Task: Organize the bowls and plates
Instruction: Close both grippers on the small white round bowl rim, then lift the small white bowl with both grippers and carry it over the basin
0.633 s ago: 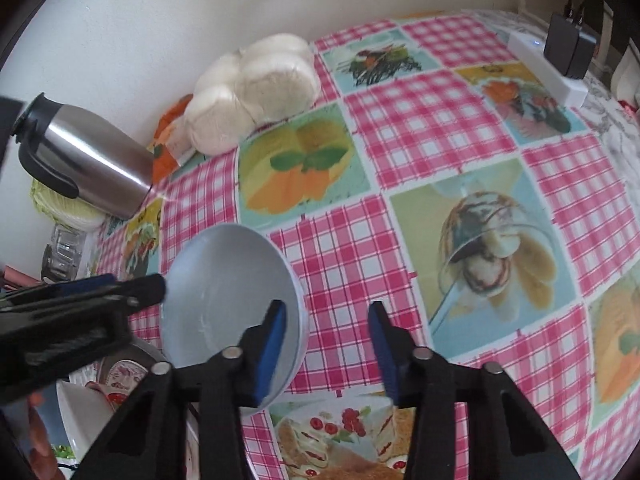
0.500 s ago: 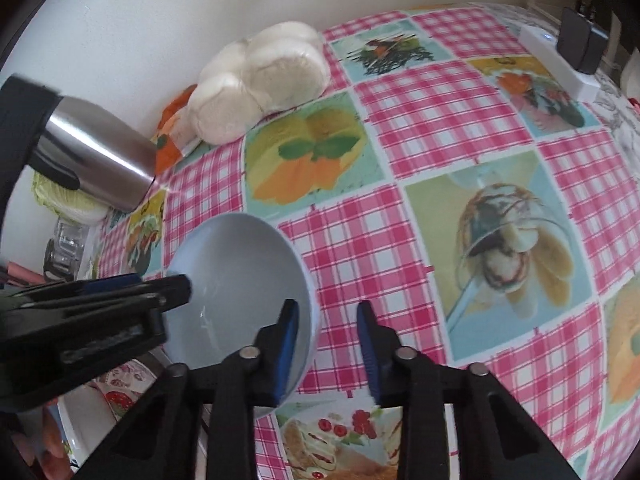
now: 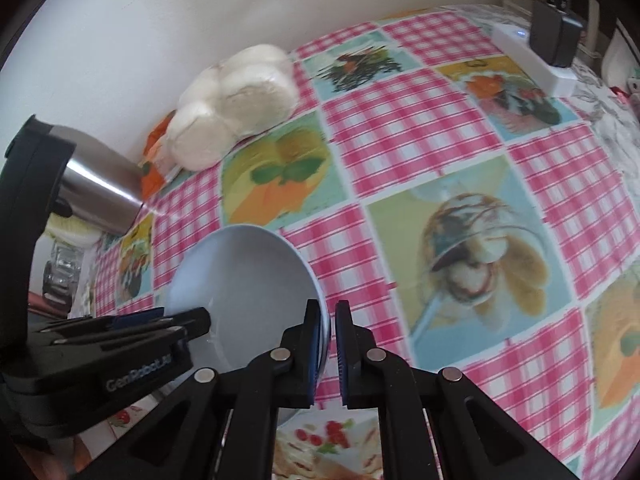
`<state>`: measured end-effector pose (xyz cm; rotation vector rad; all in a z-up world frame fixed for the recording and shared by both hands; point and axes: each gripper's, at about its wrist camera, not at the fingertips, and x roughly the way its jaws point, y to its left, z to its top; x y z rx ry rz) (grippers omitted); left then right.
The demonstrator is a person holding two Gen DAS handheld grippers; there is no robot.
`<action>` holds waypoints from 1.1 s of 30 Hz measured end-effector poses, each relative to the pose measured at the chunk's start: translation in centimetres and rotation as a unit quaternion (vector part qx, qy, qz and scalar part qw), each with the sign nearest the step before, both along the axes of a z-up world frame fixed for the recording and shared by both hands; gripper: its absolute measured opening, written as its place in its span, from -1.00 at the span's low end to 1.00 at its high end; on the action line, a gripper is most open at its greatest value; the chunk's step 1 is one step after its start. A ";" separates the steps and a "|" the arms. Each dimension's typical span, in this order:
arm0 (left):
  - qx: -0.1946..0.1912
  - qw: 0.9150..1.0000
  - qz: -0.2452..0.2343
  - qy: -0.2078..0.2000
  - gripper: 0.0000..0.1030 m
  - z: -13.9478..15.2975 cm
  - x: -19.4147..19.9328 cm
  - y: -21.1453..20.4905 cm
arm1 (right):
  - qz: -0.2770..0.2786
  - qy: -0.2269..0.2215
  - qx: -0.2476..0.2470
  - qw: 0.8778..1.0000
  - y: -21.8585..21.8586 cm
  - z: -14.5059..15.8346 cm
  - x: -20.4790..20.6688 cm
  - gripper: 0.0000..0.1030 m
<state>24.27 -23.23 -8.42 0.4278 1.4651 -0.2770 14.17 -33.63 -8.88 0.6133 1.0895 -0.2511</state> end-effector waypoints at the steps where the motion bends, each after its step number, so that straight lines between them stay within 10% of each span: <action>1: -0.002 1.000 -0.001 0.001 -0.25 0.0 -0.1 -0.2 | -0.005 -0.001 0.005 1.000 -0.5 0.0 -0.2 -0.84; 21: -0.119 0.992 0.048 -0.005 -0.67 0.4 -2.7 -0.4 | -0.021 -0.010 0.037 0.999 -1.4 -0.1 -1.2 -0.82; 33: -0.244 0.964 0.057 -0.092 -0.66 9.7 -3.0 4.2 | 0.006 -0.086 0.005 0.996 0.6 8.1 -2.3 -0.80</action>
